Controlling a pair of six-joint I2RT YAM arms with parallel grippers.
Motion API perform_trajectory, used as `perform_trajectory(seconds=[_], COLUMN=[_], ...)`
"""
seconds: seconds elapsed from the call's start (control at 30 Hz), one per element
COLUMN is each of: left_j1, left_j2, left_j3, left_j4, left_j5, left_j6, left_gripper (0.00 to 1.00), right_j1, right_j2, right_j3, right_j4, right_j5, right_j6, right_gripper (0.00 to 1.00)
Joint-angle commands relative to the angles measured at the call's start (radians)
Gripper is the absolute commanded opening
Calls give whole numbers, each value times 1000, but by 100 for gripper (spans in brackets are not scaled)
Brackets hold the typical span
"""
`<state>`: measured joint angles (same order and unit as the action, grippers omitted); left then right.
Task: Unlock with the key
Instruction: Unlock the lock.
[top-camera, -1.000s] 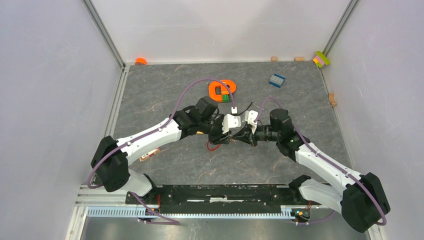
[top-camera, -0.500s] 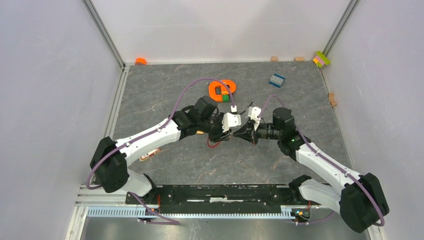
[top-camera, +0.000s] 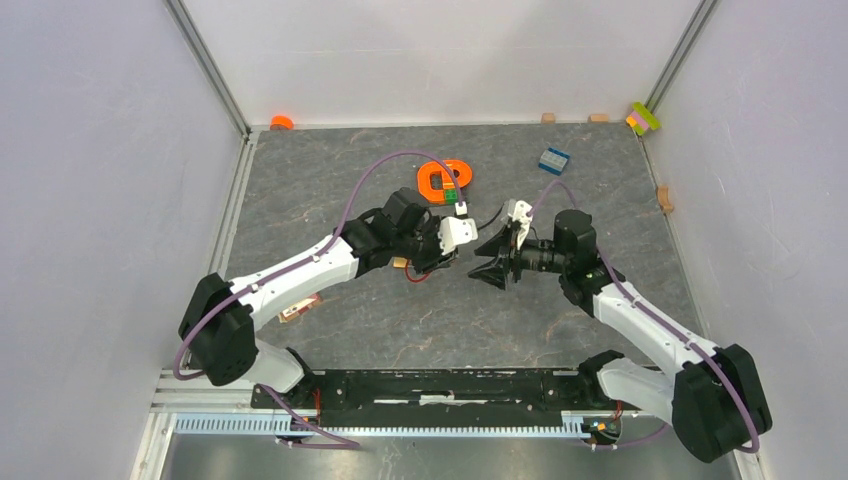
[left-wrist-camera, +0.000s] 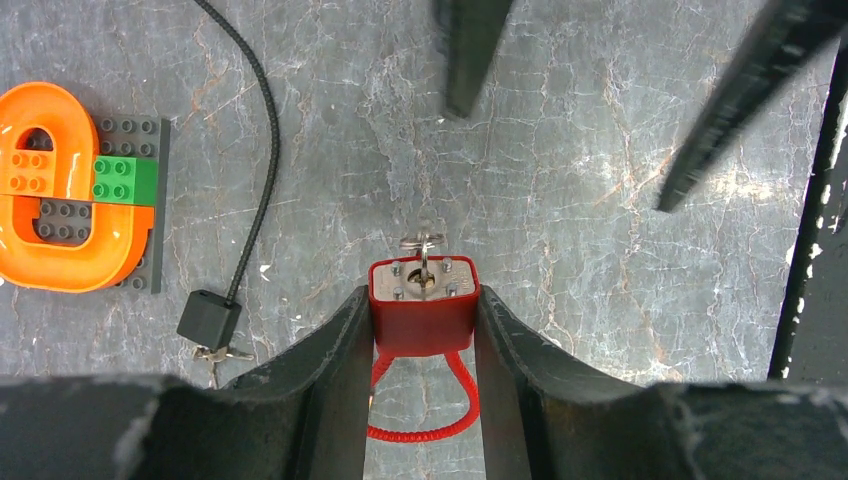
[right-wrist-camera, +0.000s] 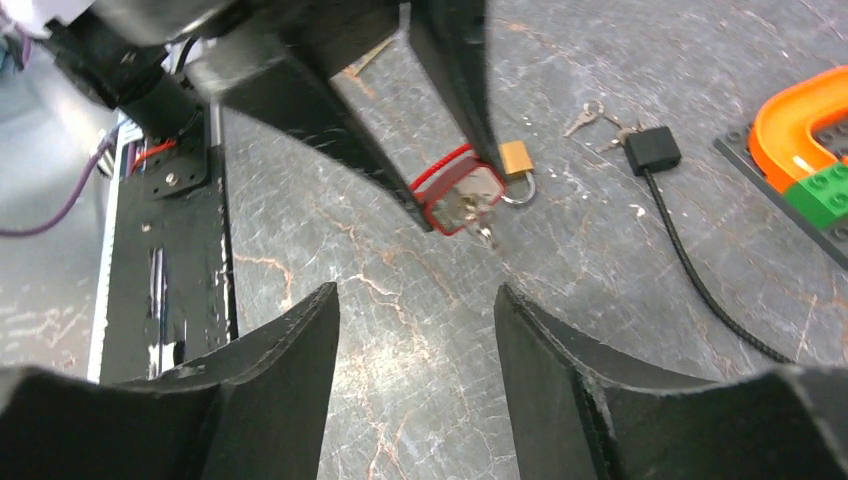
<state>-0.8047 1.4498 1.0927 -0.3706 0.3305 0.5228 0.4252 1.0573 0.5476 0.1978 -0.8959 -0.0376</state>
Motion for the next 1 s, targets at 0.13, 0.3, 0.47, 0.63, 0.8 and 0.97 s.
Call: perform_trajectory(seconds=[0.13, 0.3, 0.47, 0.63, 0.8, 0.97], left_j1=[-31, -54, -71, -83, -92, -97], left_j2=[-33, -31, -24, -15, -10, -5], left_j3=[6, 6, 9, 19, 22, 27], left_j4=[52, 56, 61, 61, 61, 61], left_j5=[-17, -46, -77, -104, -126, -142], left_j6=[37, 50, 53, 53, 57, 57], left_gripper=[2, 2, 2, 2, 2, 2], right_j1=[-53, -54, -53, -44, -16, 11], right_j2=[141, 199, 242, 276, 301, 321], right_j3=[67, 89, 123, 134, 152, 160], right_j4=[231, 297, 262, 230, 188, 179], right_j5=[-6, -8, 10, 26, 44, 45], right_j6=[359, 462, 476, 462, 435, 424], right_gripper=[68, 69, 69, 69, 69, 69])
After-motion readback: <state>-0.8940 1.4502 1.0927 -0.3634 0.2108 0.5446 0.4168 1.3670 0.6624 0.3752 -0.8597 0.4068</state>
